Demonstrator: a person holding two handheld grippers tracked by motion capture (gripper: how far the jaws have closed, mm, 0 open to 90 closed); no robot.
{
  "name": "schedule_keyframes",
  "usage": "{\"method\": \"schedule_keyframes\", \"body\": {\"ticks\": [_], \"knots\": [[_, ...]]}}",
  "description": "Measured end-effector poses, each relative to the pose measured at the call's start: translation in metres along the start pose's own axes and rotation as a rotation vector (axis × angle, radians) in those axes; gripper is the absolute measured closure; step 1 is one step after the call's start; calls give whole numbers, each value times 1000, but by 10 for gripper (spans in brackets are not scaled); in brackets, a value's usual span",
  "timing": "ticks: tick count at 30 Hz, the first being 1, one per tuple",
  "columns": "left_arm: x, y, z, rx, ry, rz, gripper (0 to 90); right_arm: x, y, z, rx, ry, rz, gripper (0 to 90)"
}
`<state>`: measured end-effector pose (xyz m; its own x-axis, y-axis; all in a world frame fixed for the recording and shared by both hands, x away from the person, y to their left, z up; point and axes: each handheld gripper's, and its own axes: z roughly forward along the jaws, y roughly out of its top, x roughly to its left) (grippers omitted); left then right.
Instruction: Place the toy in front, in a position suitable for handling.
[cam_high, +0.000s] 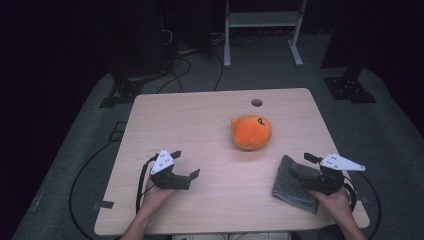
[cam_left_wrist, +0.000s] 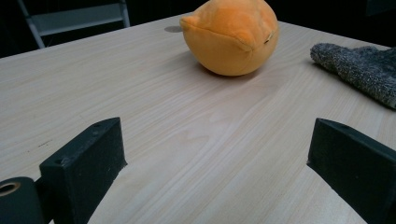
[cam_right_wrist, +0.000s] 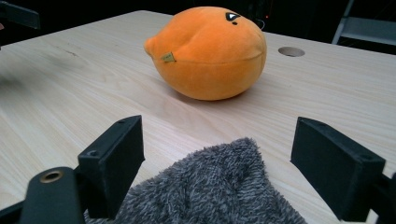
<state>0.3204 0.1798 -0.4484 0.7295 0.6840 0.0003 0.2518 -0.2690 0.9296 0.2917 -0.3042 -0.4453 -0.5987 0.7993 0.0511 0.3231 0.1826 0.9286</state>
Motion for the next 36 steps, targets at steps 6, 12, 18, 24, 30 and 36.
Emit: {"method": "schedule_keyframes", "body": {"ticks": [6,12,18,24,30,36], "knots": [[-1,0,0,1,-3,7,32,0,0,0,-3,-3,-1,160],[-1,1,1,3,-6,8,32,0,2,-2,-20,-7,7,160],[1,0,-1,-1,-2,-1,32,1,15,1,-48,7,2,160],[0,0,-1,-4,1,1,32,3,42,21,-53,30,-59,160],[0,0,-2,-6,-1,2,32,3,70,55,-58,69,-94,160],[1,0,-3,-6,-2,2,32,-1,87,87,-66,76,-99,160]]}}
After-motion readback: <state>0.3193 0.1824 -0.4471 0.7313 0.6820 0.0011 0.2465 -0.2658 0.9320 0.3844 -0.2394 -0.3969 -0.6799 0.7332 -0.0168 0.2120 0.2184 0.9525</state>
